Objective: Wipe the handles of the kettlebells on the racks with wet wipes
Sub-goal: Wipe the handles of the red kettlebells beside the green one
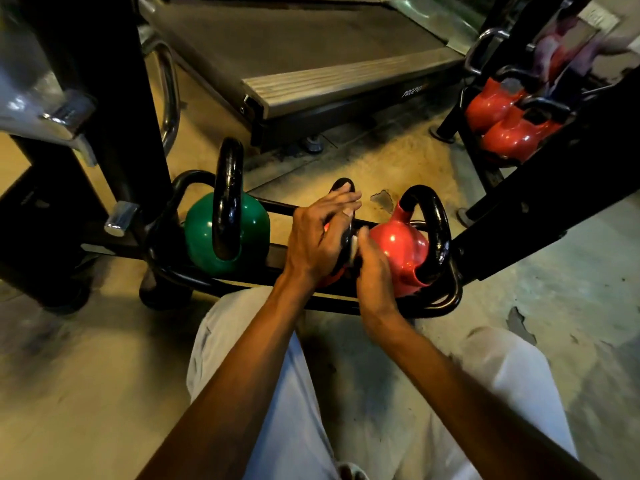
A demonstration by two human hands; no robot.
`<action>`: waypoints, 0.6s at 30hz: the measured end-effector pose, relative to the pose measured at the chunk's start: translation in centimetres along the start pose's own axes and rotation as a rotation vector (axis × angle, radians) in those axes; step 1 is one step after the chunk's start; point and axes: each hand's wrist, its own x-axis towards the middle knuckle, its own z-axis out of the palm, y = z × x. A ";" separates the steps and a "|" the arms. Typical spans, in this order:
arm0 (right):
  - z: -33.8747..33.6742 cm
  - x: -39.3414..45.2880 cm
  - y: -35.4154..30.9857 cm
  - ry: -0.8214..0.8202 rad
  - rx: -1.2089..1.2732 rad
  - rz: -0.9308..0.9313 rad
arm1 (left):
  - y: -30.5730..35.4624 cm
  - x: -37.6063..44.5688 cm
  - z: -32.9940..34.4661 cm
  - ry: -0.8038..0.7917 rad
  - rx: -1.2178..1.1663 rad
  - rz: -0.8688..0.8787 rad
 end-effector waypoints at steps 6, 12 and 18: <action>-0.4 5.6 -6.1 -0.034 0.175 0.206 | 1.4 0.4 -2.0 -0.234 0.104 -0.015; -0.1 8.5 -9.2 -0.152 0.031 0.106 | 2.7 -0.7 -3.4 -0.334 0.237 -0.023; -2.1 8.0 -7.7 -0.434 -0.762 -0.323 | 3.0 -4.4 -4.1 -0.248 0.293 0.117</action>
